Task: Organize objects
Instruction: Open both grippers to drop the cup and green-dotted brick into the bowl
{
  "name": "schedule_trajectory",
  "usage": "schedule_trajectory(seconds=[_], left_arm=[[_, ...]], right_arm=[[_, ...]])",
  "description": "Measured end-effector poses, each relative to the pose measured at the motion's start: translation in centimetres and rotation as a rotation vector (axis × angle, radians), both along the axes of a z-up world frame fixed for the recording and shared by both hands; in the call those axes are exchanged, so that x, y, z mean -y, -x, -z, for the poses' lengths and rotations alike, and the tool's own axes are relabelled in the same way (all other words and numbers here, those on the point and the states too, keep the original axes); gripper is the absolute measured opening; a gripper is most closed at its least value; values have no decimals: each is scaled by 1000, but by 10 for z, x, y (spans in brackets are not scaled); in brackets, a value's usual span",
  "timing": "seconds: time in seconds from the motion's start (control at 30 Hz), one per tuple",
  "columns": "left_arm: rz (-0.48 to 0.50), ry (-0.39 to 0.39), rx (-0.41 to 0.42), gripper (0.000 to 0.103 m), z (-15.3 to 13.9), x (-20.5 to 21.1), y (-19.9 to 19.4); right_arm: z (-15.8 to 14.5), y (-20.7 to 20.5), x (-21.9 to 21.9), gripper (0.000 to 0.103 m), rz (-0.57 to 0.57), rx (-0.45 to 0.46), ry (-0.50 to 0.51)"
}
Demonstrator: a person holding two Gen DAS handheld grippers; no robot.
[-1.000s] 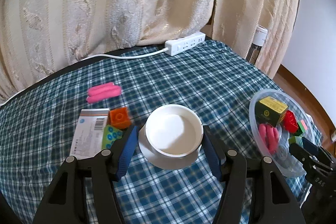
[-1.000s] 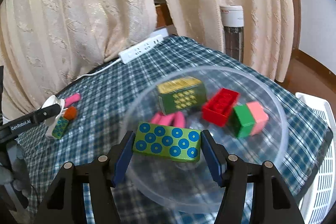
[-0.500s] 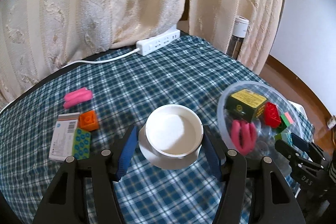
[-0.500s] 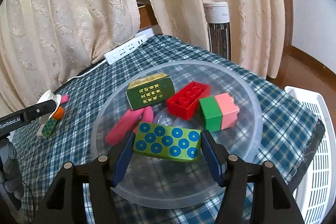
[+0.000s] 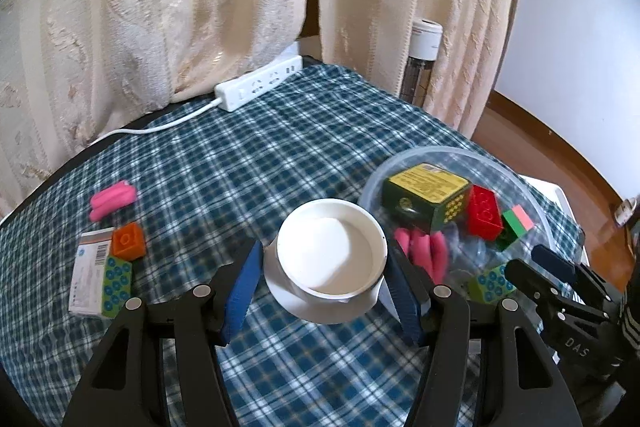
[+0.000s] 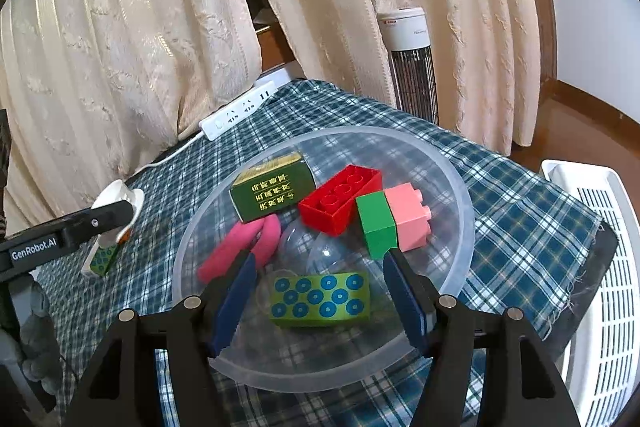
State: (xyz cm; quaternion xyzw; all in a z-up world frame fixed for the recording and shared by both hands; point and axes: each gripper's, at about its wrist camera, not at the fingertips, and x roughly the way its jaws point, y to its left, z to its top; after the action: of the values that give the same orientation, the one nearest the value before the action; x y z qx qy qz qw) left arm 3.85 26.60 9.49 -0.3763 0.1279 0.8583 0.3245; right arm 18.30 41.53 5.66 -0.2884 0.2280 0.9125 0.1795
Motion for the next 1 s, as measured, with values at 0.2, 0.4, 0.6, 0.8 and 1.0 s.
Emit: schedule_trajectory(seconds=[0.2,0.4,0.6,0.8,1.0], left_arm=[[62,3,27,62,6,-22,-13],[139,2,49,62,11,-45,-27],[240,-34,96,67,14,-63,-37],[218,-75,92,74,8,-58,-34],[172,-60,69,74,10,-45,-32]], right_arm=[[-1,-3,-9,69,15,-29,26],[-7,-7,-18,69,32,-60,39],[-8,-12,-25,69,46,-78,51],[-8,-14,-29,69,51,-88,65],[-9,-15,-27,69,48,-93,64]])
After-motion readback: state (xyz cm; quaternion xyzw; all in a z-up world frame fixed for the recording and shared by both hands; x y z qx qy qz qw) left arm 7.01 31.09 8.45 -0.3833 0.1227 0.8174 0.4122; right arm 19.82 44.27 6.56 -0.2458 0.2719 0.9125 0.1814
